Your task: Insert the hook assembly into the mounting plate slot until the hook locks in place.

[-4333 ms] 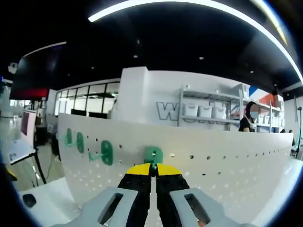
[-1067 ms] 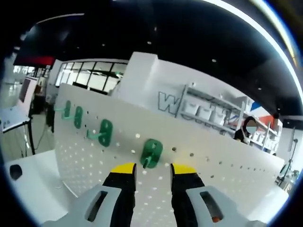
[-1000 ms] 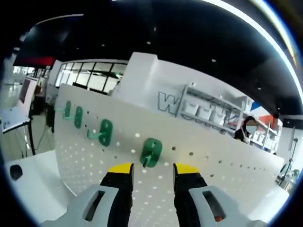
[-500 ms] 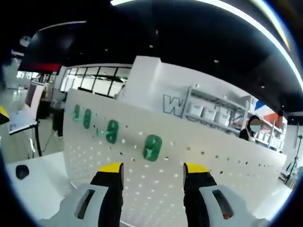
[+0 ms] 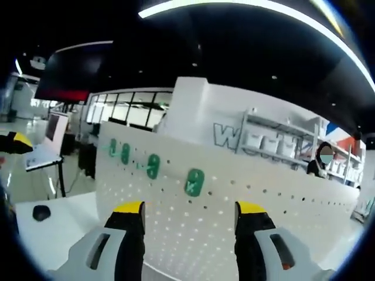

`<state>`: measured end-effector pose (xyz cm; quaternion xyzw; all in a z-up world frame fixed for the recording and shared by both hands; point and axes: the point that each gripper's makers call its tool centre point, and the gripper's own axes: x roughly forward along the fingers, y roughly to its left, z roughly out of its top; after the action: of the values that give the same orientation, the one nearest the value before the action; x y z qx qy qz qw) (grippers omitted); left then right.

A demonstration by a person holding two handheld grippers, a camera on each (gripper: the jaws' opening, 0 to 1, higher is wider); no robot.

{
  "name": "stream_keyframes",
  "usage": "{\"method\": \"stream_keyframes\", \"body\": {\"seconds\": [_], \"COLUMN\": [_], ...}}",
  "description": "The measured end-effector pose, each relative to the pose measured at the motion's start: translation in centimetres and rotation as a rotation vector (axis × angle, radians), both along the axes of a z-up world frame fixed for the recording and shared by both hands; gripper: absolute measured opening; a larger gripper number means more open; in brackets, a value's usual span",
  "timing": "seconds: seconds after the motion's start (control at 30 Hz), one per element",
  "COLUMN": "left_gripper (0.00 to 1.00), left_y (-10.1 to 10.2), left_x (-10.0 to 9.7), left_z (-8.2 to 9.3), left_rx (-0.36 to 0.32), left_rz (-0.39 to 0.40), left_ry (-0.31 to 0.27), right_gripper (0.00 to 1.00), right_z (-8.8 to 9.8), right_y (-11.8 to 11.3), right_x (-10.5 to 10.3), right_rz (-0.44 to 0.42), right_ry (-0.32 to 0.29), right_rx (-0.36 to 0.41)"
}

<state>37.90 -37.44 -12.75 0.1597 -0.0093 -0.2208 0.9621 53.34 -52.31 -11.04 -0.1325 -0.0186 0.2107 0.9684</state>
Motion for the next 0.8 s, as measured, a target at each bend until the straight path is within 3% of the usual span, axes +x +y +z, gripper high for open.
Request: {"method": "stream_keyframes", "body": {"seconds": [0.4, 0.8], "left_gripper": [0.69, 0.7], "left_y": [0.1, 0.2], "left_x": [-0.1, 0.4], "left_z": [0.3, -0.3], "left_rx": [-0.029, -0.065], "left_rz": [0.01, -0.03], "left_ry": [-0.002, 0.031], "right_gripper": [0.64, 0.65], "right_z": [0.8, 0.7], "right_y": [-1.7, -4.8], "right_x": [-3.3, -6.5], "right_rz": [0.112, 0.141], "right_ry": [-0.026, -0.035], "right_rx": [0.064, 0.05]}}
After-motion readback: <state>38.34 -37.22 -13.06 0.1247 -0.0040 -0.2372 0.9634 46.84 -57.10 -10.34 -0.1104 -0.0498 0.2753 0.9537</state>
